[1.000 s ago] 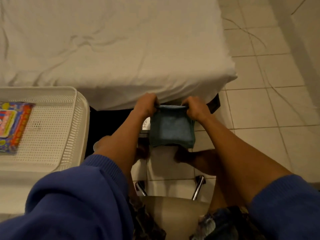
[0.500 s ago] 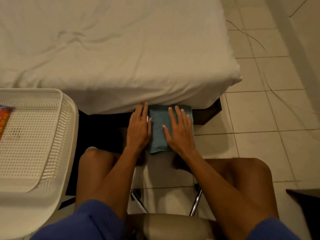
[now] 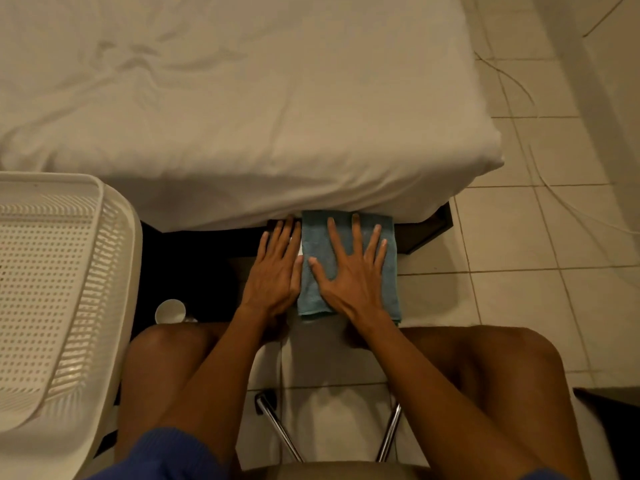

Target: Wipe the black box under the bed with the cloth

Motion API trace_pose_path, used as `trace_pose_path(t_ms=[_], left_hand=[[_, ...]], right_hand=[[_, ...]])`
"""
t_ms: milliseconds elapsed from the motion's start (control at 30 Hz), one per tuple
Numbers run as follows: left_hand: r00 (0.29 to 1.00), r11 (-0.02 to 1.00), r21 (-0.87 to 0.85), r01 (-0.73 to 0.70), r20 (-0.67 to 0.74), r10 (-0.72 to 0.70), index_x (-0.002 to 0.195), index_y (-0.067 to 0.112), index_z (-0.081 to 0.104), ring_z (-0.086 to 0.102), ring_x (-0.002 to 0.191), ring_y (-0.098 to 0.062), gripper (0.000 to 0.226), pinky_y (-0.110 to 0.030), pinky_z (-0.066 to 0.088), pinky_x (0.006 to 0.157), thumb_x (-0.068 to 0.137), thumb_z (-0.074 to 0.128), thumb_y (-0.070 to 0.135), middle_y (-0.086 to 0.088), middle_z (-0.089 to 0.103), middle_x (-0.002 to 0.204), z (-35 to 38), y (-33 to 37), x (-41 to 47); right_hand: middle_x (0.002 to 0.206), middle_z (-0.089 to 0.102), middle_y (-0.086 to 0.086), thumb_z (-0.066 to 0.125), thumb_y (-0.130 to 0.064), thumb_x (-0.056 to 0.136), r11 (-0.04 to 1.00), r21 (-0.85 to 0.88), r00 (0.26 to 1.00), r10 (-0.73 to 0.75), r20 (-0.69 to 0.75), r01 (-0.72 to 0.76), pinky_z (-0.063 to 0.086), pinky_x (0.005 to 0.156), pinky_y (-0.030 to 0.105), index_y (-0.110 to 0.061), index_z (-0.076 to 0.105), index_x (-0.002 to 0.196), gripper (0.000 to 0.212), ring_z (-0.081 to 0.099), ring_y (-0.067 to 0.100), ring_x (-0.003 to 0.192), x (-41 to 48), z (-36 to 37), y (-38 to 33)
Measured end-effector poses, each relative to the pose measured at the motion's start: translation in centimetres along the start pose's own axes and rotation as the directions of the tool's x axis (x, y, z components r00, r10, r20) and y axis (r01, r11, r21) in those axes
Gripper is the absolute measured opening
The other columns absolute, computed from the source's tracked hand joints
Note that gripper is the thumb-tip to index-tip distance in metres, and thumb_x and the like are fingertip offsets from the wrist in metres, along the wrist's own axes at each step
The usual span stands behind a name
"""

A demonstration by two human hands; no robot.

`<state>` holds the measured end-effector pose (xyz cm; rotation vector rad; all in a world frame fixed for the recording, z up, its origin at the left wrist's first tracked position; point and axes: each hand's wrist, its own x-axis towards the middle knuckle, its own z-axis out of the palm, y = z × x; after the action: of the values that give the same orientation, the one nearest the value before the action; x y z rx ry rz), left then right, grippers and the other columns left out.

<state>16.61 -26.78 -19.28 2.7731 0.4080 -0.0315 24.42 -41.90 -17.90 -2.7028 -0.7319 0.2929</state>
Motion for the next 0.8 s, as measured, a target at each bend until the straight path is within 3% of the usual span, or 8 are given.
trace_pose_path(t_ms=[333, 600, 800], left_hand=[[0.991, 0.993, -0.043, 0.11, -0.076, -0.113, 0.156, 0.016, 0.001, -0.009, 0.151, -0.014, 0.059, -0.04, 0.001, 0.124, 0.104, 0.024, 0.03, -0.003, -0.003, 0.165, 0.7, 1.6, -2.3], [0.989, 0.99, -0.067, 0.127, -0.068, -0.132, 0.156, 0.019, -0.003, -0.012, 0.15, -0.011, 0.058, -0.033, -0.006, 0.123, 0.104, 0.02, 0.032, 0.0, -0.006, 0.164, 0.3, 1.8, -1.2], [0.991, 0.992, -0.057, 0.111, -0.064, -0.115, 0.156, 0.021, 0.003, -0.003, 0.152, -0.012, 0.056, -0.037, 0.004, 0.124, 0.103, 0.018, 0.032, 0.0, 0.003, 0.165, 0.4, 1.6, -0.4]], right_hand=[[0.169, -0.013, 0.002, 0.034, -0.073, 0.093, 0.993, -0.017, 0.993, -0.114, 0.039, 0.115, -0.006, 0.123, 0.06, -0.042, -0.001, 0.159, 0.081, -0.02, 0.038, 0.153, -0.4, 0.1, 1.1], [0.169, -0.013, 0.001, 0.032, -0.073, 0.094, 0.995, -0.015, 0.995, -0.097, 0.036, 0.097, -0.006, 0.123, 0.058, -0.044, -0.002, 0.158, 0.078, -0.021, 0.036, 0.153, -0.5, -0.1, 0.9], [0.169, -0.011, 0.003, 0.032, -0.069, 0.096, 0.998, -0.04, 0.999, -0.05, 0.004, 0.05, -0.004, 0.124, 0.055, -0.04, 0.001, 0.159, 0.076, -0.018, 0.036, 0.154, -1.7, 0.1, 1.0]])
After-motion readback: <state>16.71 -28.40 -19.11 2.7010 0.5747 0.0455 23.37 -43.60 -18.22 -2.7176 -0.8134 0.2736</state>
